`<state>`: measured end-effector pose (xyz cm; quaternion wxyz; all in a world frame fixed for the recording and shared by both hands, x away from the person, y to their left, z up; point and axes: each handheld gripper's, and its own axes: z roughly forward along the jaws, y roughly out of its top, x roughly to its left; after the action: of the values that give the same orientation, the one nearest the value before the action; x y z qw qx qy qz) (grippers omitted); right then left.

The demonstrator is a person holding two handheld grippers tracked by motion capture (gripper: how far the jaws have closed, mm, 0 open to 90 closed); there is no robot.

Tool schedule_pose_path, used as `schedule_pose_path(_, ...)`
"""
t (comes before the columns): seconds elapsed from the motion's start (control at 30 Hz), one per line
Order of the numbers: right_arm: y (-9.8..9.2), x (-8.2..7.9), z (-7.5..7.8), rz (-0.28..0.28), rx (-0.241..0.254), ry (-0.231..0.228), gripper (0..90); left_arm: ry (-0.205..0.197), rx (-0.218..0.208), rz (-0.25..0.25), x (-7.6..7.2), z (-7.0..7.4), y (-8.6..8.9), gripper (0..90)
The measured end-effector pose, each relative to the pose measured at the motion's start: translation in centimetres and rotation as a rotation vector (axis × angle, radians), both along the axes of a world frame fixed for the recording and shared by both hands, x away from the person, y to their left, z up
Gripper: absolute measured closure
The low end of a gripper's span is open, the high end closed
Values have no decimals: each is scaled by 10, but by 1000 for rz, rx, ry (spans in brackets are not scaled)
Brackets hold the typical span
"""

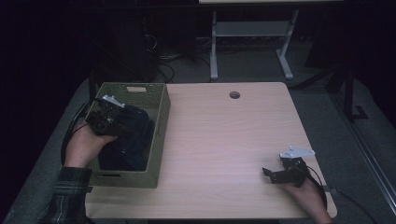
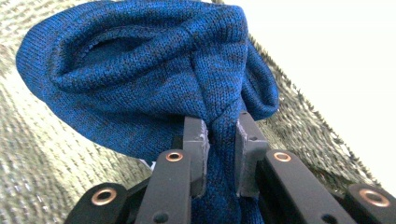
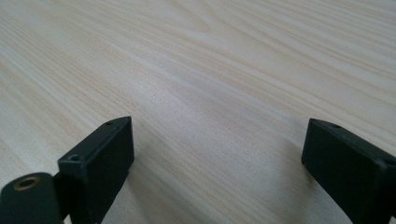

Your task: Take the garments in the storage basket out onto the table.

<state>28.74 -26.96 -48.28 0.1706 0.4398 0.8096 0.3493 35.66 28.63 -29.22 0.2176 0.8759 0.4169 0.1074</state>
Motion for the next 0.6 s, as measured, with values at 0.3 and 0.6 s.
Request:
schedule_pose_path(0.3,0,0,0,0,0,0,89,-35,3,0,-1,26,4,778)
schedule_pose_path(0.6,0,0,0,-1,0,1,89,-49,-16,-35,-2,50,1,778)
